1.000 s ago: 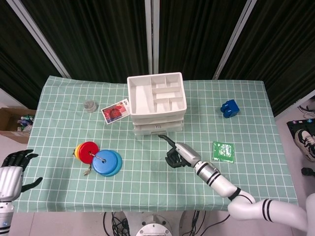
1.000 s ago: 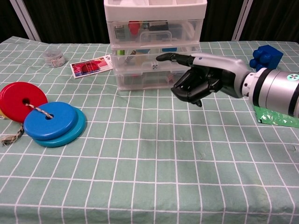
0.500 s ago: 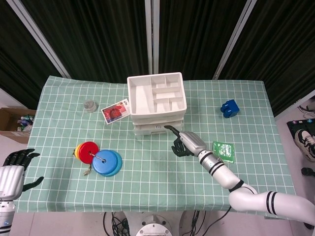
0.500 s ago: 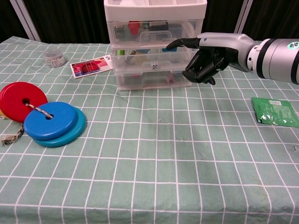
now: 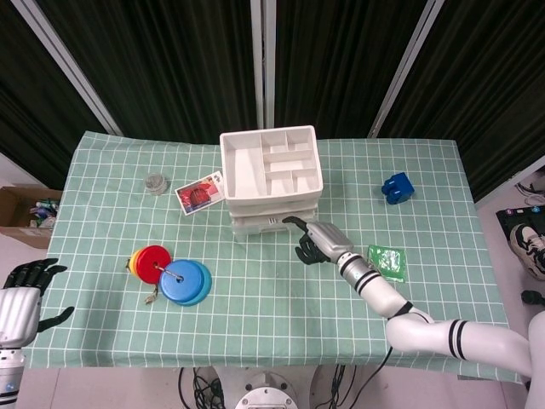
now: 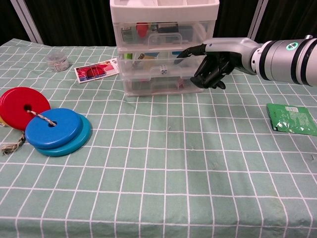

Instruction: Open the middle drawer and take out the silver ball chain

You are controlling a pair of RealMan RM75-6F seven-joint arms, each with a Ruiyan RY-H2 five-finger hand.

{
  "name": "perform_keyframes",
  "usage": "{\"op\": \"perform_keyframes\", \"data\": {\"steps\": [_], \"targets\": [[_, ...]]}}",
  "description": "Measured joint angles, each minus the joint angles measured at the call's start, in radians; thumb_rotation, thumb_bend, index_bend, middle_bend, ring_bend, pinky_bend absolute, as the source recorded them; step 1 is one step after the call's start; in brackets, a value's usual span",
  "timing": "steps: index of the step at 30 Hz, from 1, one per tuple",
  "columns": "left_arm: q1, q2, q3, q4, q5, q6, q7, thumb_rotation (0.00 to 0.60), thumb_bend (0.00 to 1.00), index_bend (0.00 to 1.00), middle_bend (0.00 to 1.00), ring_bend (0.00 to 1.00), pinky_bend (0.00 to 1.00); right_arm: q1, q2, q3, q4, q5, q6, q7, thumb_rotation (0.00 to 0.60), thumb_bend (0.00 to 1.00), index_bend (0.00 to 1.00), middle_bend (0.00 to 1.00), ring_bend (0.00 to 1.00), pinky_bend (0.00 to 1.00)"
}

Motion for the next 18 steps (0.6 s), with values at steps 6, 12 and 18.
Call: {"op": "perform_keyframes", "data": {"steps": [6,12,18], "targets": [[-0.001,-0.003,-0.001,0.008,0.002,0.0,-0.005,0.6,0.04,0.3,0.22,0.18,0.2,-0.018,0.036,-0.019,-0.063,-0.019,0.002,0.009,0.6,0.48,0.2,0.78,0.71,0.76],[-0.001,-0.007,-0.001,0.016,0.004,0.003,-0.013,0.6,0.04,0.3,0.22,0.18,0.2,-0.049,0.081,-0.047,-0.143,-0.061,0.004,0.024,0.6,0.48,0.2,0.78,0.71,0.76],[0.0,-0.013,0.0,0.024,0.007,0.006,-0.019,0.6,0.04,0.3,0.22,0.18,0.2,-0.073,0.113,-0.073,-0.197,-0.108,0.0,0.047,0.6,0.48,0.2,0.78,0.71,0.76]]}}
